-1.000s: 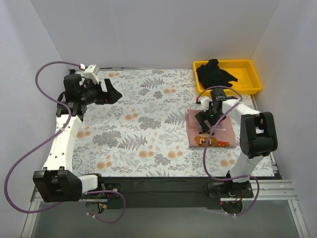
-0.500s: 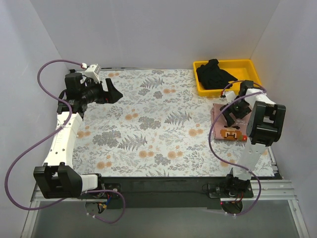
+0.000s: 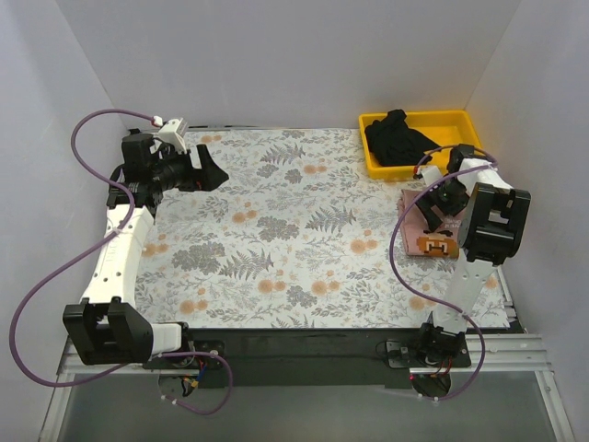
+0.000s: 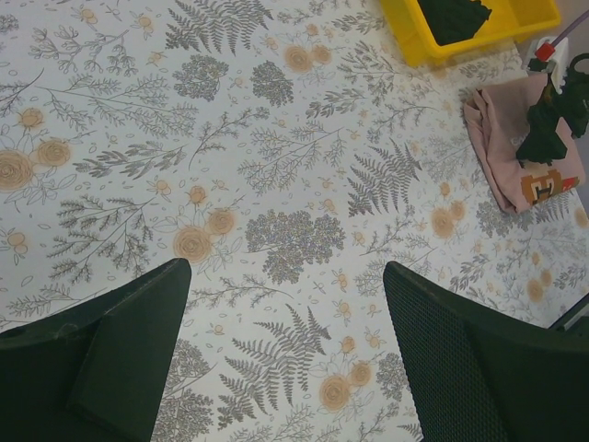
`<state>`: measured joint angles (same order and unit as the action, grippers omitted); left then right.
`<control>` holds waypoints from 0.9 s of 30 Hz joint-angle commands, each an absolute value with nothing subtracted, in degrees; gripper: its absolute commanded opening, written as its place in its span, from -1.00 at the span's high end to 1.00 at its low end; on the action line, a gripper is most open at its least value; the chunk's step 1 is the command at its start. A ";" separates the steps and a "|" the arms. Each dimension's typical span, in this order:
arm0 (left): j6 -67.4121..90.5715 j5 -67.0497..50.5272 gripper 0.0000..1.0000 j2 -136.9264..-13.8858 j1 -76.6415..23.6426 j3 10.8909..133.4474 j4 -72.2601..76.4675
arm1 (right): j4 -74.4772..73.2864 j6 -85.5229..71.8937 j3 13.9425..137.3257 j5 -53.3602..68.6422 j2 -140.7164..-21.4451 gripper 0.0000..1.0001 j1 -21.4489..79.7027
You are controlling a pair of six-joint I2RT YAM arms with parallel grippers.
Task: Fold and stack the t-shirts
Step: Neatly place the folded tshirt to the corner, then reset both grippers
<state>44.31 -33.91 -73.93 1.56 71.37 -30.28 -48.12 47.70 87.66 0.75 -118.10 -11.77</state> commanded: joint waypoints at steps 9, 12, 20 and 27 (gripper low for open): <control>44.38 -35.16 -0.71 -72.78 1.76 74.09 -31.29 | -48.41 51.60 96.92 -1.16 -117.52 -0.97 -13.01; 45.08 -35.16 -0.72 -72.42 1.76 74.09 -31.29 | -56.14 49.40 104.64 4.29 -114.62 -0.97 -12.22; 47.11 -33.31 -0.72 -75.05 1.76 79.79 -35.50 | -68.72 41.23 121.63 13.61 -107.16 -0.97 -7.05; 43.69 -32.78 -0.72 -81.82 1.76 86.22 -43.32 | -62.25 28.92 111.30 14.10 -96.70 -0.97 7.79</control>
